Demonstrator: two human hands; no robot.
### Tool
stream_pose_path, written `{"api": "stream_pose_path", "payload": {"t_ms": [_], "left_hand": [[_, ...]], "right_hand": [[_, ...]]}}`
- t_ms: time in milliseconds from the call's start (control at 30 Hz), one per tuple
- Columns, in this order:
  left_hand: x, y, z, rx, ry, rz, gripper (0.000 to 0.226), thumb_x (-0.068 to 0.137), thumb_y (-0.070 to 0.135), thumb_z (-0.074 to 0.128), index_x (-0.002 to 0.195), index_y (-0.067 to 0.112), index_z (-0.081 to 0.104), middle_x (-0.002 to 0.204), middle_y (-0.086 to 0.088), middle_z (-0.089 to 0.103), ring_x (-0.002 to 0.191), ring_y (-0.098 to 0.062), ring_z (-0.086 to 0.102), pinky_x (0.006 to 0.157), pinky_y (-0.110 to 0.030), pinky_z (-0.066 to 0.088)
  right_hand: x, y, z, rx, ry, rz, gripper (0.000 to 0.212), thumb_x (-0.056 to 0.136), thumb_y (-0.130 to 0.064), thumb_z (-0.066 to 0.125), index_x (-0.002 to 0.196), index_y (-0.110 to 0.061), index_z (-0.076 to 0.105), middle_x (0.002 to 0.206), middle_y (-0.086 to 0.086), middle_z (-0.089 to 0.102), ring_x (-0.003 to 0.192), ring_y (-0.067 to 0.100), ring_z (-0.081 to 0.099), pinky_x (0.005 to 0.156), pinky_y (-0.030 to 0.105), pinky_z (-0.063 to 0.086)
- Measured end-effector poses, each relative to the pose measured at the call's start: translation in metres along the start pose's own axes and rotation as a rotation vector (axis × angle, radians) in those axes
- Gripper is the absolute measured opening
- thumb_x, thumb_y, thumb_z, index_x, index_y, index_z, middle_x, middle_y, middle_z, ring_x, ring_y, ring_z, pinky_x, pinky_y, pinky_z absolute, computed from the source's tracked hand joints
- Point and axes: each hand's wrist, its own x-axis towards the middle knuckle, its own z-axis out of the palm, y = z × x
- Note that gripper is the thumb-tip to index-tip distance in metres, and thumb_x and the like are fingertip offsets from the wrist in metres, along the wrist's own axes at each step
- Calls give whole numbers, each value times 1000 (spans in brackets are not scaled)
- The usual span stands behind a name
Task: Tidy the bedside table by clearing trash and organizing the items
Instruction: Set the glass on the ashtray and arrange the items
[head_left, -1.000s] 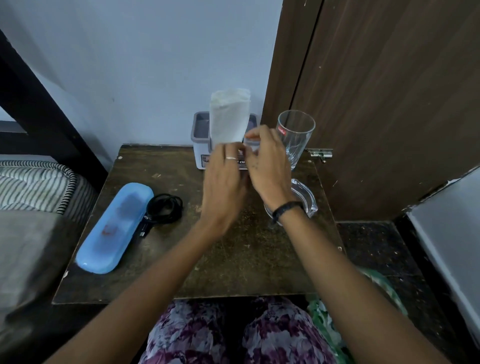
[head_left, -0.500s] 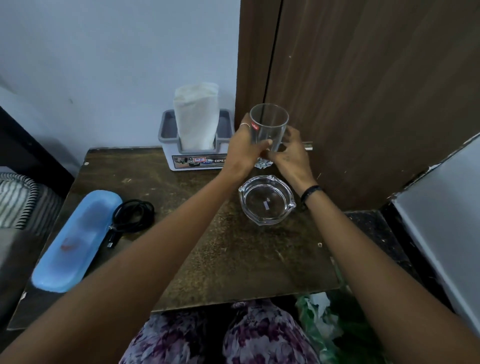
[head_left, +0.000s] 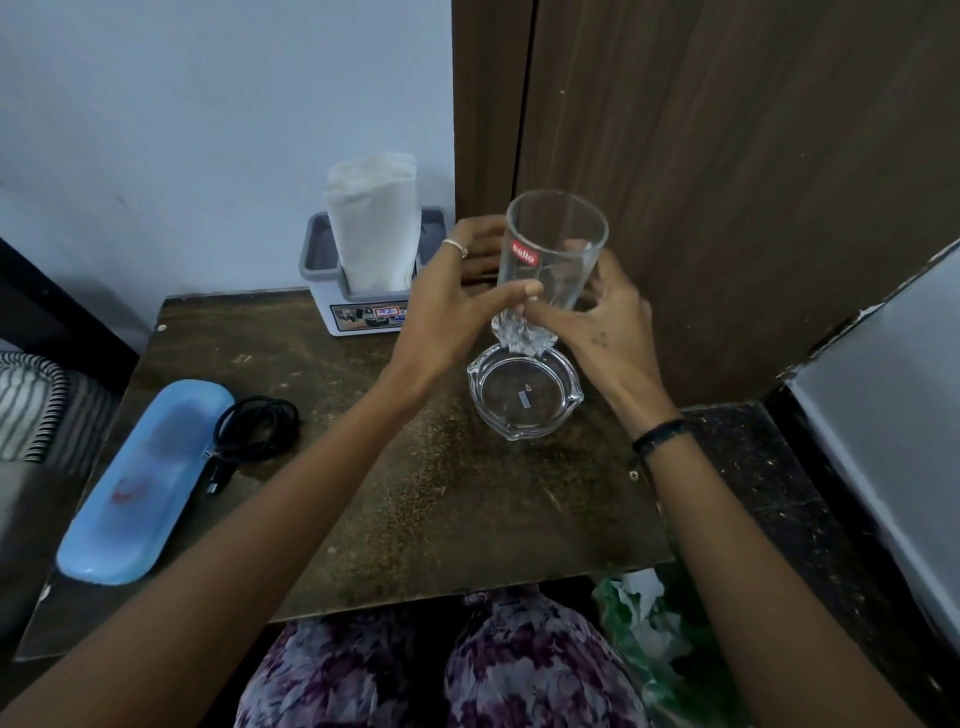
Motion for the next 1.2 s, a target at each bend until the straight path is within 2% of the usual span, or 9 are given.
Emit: {"api": "stream_pose_path", "payload": {"t_ms": [133, 233, 600, 767, 867, 967, 1033, 1100, 1200], "left_hand": [[-24, -5, -7, -31, -52, -54, 54, 73, 16, 75, 119, 18, 47, 107, 13, 61, 97, 5, 61, 78, -11, 51], [-36, -14, -7, -40, -43, -84, 54, 70, 17, 76, 116, 23, 48, 108, 13, 62, 102, -3, 62, 86, -22, 53], [-48, -24, 1, -65, -11, -86, 57, 68, 19, 77, 116, 25, 49, 108, 15, 61, 104, 0, 61, 86, -11, 50], [-57, -27, 4, -90, -19, -124, 62, 72, 17, 74, 127, 19, 46, 124, 3, 59, 116, -7, 57, 98, -21, 48], [-65, -25, 9, -13, 37, -124, 61, 75, 20, 73, 130, 21, 45, 129, 8, 56, 120, -5, 52, 101, -22, 45], [-79, -29, 19, 98, 204, -131, 58, 74, 26, 74, 126, 22, 48, 127, 7, 52, 120, -10, 49, 100, -27, 43], [-90, -33, 26, 109, 289, -189, 59, 72, 25, 77, 124, 19, 49, 117, 8, 46, 110, -7, 50, 93, -16, 43], [-97, -37, 32, 77, 278, -248, 62, 70, 26, 79, 122, 16, 48, 113, 6, 43, 100, -4, 52, 87, -12, 45], [-104, -42, 39, 71, 217, -279, 60, 71, 30, 77, 122, 19, 49, 115, 8, 42, 105, -11, 53, 93, -25, 47]], "right_hand": [[-26, 6, 0, -48, -65, 36, 71, 62, -50, 79, 124, -30, 52, 113, -6, 67, 105, 5, 61, 88, 25, 52], [-36, 12, 3, -76, -107, 57, 75, 60, -52, 79, 126, -30, 49, 118, -4, 65, 110, 11, 59, 93, 35, 53], [-43, 23, 2, -93, -118, 66, 78, 64, -46, 80, 131, -27, 45, 125, -1, 61, 115, 11, 55, 92, 28, 49], [-48, 26, 5, -86, -123, 76, 82, 63, -52, 78, 132, -30, 41, 129, -2, 58, 119, 13, 53, 96, 32, 48], [-51, 26, 3, -74, -160, 88, 83, 64, -54, 77, 134, -35, 37, 132, -6, 55, 120, 13, 53, 99, 36, 48], [-54, 30, -5, -59, -185, 99, 86, 67, -37, 82, 139, -33, 35, 128, -16, 50, 122, 4, 46, 100, 21, 37], [-55, 37, -9, -30, -214, 136, 90, 68, -27, 82, 143, -24, 34, 140, -10, 46, 130, 4, 39, 102, 17, 30], [-58, 44, -9, 40, -246, 177, 88, 71, -17, 80, 145, -16, 33, 145, -4, 43, 132, 5, 41, 103, 15, 30], [-64, 50, -4, 93, -176, 159, 70, 77, -5, 73, 140, -12, 41, 138, -3, 50, 119, -1, 48, 101, 12, 39]]}}
